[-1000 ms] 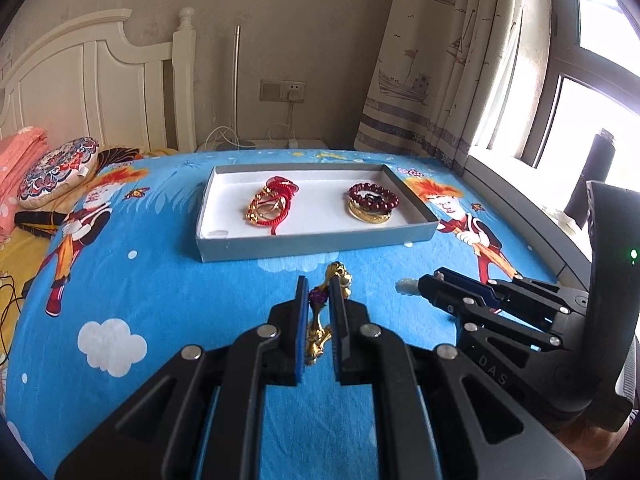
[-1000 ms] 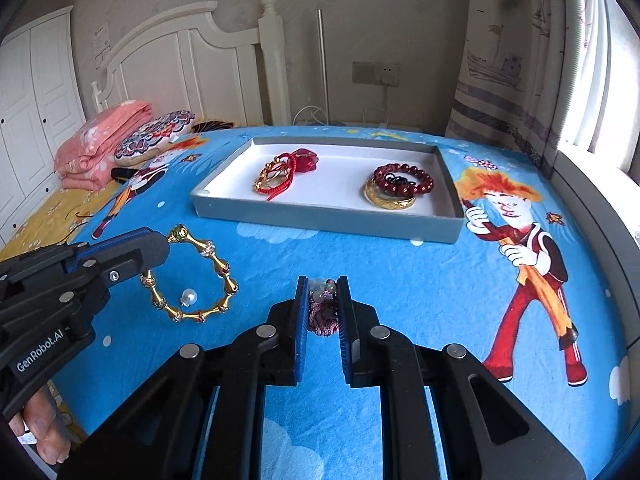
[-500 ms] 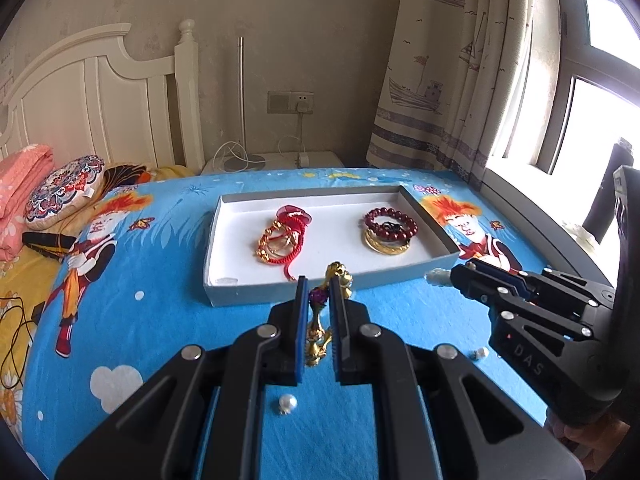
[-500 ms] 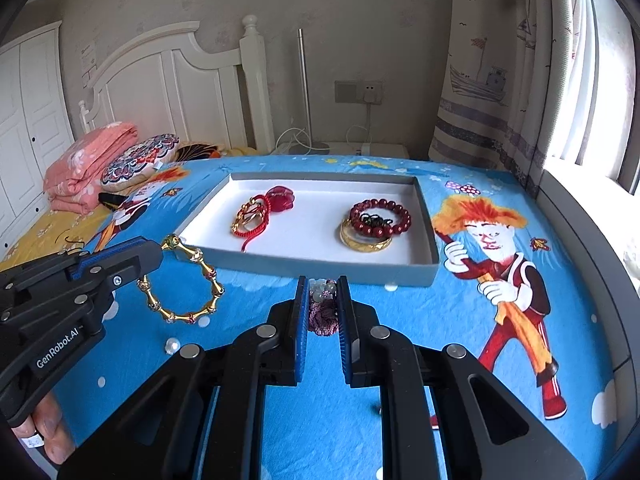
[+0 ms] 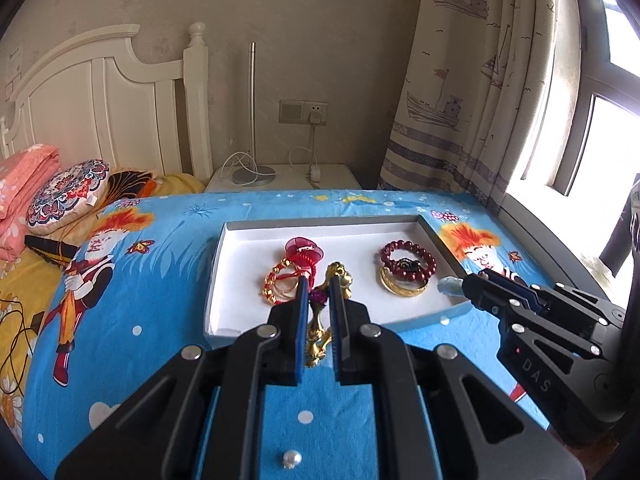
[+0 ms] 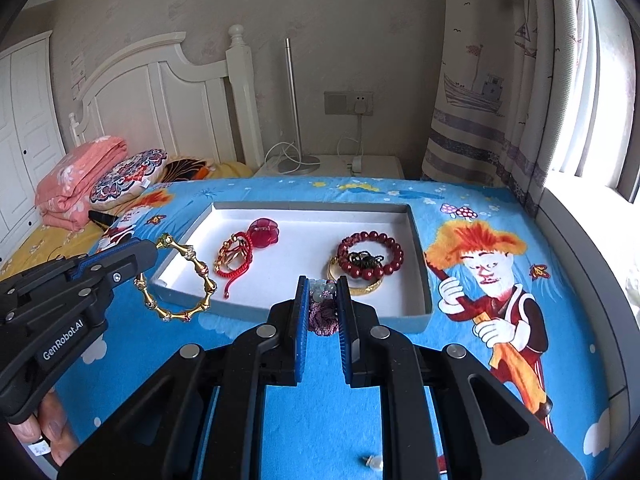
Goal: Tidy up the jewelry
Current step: 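Carry the gold bracelet with the left tool while the right tool carries the jade pendant to the tray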
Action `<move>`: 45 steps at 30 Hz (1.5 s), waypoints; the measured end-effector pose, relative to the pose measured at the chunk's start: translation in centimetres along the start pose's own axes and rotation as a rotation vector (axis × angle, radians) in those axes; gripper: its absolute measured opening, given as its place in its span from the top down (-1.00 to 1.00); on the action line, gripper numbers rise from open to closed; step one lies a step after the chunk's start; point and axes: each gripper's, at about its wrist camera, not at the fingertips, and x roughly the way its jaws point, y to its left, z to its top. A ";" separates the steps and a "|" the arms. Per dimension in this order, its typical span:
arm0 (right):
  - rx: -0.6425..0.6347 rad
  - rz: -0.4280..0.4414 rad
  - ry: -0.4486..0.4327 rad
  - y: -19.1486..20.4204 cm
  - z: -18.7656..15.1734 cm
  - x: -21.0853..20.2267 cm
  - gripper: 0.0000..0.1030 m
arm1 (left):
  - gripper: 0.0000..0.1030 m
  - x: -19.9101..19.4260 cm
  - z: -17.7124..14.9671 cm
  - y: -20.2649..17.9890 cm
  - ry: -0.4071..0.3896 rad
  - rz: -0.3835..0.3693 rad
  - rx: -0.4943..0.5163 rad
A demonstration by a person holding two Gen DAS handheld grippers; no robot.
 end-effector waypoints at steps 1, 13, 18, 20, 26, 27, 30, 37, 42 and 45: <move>0.002 -0.002 -0.001 -0.1 0.2 0.2 0.73 | 0.81 0.1 0.1 -0.1 -0.002 0.004 0.000; 0.014 -0.019 -0.006 -1.0 2.3 3.5 0.73 | 0.81 3.9 1.9 -0.3 -0.021 0.033 -0.010; 0.030 -0.016 -0.021 -1.1 3.0 5.1 0.73 | 0.81 6.1 2.2 -0.2 -0.025 0.035 -0.020; 0.034 -0.017 -0.028 -1.2 3.2 5.7 0.73 | 0.81 7.2 2.2 0.2 -0.014 0.034 -0.036; 0.058 -0.018 -0.008 -2.1 3.4 8.0 0.73 | 0.81 9.2 2.2 0.9 0.010 0.027 -0.054; 0.060 -0.018 -0.006 -2.2 3.4 8.3 0.73 | 0.81 9.4 2.2 1.0 0.012 0.028 -0.059; 0.064 -0.018 0.004 -2.4 3.3 8.9 0.73 | 0.81 9.9 2.1 1.3 0.017 0.022 -0.071; 0.047 -0.028 0.024 -2.3 2.8 9.8 0.73 | 0.81 10.8 1.9 1.7 0.041 0.016 -0.081; 0.034 -0.028 0.045 -2.0 2.4 10.5 0.73 | 0.81 11.6 1.5 1.7 0.064 0.017 -0.083; 0.030 -0.037 0.050 -2.1 2.2 10.7 0.73 | 0.80 11.9 1.4 1.7 0.072 0.022 -0.084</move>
